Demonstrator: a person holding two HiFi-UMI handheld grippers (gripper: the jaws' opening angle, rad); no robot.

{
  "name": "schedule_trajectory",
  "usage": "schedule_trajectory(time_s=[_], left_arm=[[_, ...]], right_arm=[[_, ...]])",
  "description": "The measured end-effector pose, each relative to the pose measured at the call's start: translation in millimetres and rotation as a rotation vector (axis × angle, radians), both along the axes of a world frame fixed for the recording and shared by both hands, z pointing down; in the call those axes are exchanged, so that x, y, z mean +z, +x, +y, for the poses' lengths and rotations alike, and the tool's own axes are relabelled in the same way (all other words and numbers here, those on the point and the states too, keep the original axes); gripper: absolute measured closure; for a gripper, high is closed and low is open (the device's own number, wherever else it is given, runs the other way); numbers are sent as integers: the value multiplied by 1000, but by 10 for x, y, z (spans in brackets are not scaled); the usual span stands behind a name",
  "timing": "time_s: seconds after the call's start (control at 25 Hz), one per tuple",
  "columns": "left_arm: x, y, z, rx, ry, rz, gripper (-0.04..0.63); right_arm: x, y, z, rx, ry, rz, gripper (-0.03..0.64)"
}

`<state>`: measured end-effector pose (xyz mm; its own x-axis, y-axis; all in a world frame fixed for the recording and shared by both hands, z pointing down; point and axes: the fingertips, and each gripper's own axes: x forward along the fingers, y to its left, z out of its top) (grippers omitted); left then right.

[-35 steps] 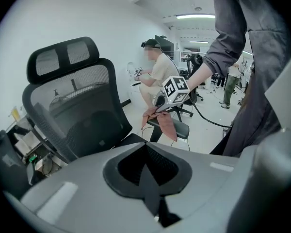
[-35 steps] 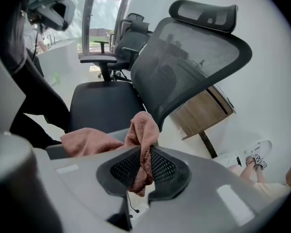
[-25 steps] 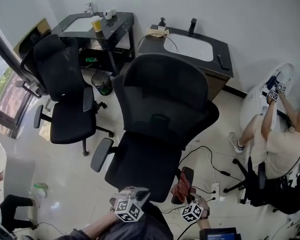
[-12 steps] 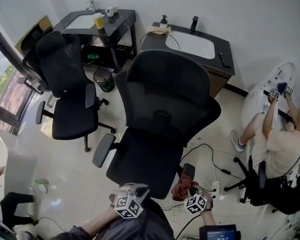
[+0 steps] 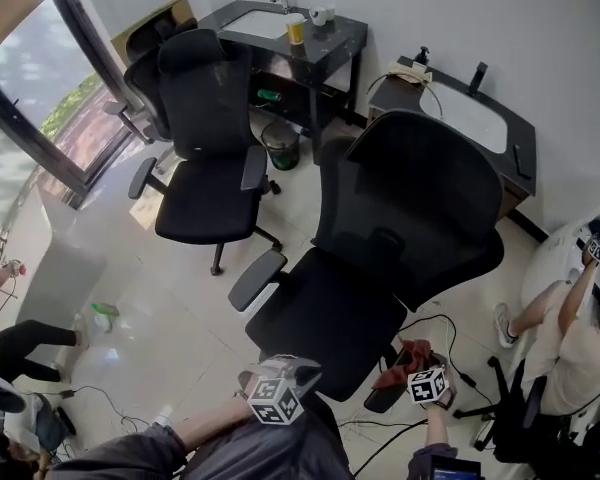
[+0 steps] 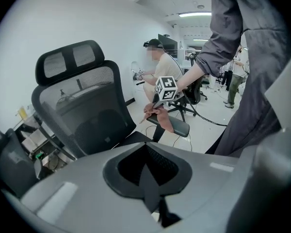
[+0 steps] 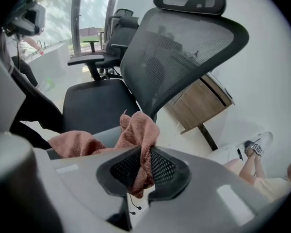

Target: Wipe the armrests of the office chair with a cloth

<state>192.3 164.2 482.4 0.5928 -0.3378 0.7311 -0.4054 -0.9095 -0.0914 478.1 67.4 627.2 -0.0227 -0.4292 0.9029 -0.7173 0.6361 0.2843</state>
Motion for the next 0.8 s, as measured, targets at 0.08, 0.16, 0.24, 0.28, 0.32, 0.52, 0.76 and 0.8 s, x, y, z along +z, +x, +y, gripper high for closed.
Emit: schedule_trajectory(time_s=[0.08, 0.16, 0.24, 0.28, 0.32, 0.52, 0.76, 0.8], left_arm=[[-3, -57, -10, -8, 3, 0, 578], [-5, -95, -11, -8, 4, -2, 578], [-3, -96, 26, -1, -1, -3, 578], [-1, -81, 46, 4, -2, -2, 578], [1, -58, 61, 10, -3, -2, 578], [-14, 34, 107, 45, 4, 5, 578], [-112, -3, 197, 70, 20, 21, 578], [-126, -28, 179, 64, 27, 22, 578]], right_arm=[[58, -77, 92, -16, -17, 4, 577], [106, -150, 227, -26, -30, 4, 577], [92, -208, 409, -28, -37, 1, 577], [69, -231, 503, -30, -38, -3, 577], [49, -251, 598, -34, -40, -8, 577], [16, -374, 1118, -64, -62, -21, 577], [-76, -631, 1681, -81, -110, -58, 577], [-89, -683, 1711, -91, -114, -69, 577]])
